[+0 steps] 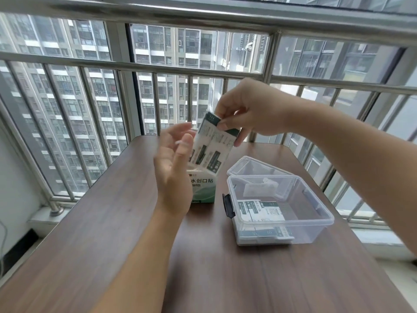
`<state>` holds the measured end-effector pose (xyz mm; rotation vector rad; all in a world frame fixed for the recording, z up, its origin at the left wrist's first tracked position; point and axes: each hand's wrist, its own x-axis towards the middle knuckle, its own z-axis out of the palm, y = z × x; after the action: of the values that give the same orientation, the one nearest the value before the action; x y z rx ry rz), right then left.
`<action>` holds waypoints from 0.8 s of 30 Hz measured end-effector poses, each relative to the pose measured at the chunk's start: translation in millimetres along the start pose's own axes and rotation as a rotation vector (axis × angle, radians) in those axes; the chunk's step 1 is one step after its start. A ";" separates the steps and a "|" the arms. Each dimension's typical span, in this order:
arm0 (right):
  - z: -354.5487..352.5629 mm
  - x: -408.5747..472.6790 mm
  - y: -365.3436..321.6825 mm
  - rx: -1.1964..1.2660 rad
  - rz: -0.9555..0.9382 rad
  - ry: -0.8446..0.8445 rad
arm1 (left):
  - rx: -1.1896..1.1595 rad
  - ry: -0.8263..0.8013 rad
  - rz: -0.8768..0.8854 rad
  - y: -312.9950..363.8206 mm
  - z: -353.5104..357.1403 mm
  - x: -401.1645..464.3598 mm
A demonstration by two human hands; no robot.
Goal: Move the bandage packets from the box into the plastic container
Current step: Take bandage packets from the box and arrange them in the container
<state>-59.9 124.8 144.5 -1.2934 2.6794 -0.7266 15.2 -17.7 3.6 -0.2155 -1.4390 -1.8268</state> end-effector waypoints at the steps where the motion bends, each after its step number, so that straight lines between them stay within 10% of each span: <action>1: 3.7 -2.7 1.7 0.020 0.001 -0.025 | -0.060 -0.068 -0.117 4.6 0.3 0.3; 7: 8.6 -14.7 21.7 0.118 0.064 -0.123 | -0.283 -0.603 -0.619 21.5 -6.4 1.2; 15: 27.5 -23.1 34.9 0.006 0.026 0.038 | -0.264 -0.535 -0.767 20.4 17.5 -12.9; 24: 46.8 -40.3 50.6 0.477 0.177 0.156 | -0.168 -0.333 -0.782 18.6 26.1 -16.8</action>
<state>-57.8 164.4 75.1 -0.9007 2.4586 -1.3785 30.5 12.3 17.0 -0.0332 -1.7481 -2.6455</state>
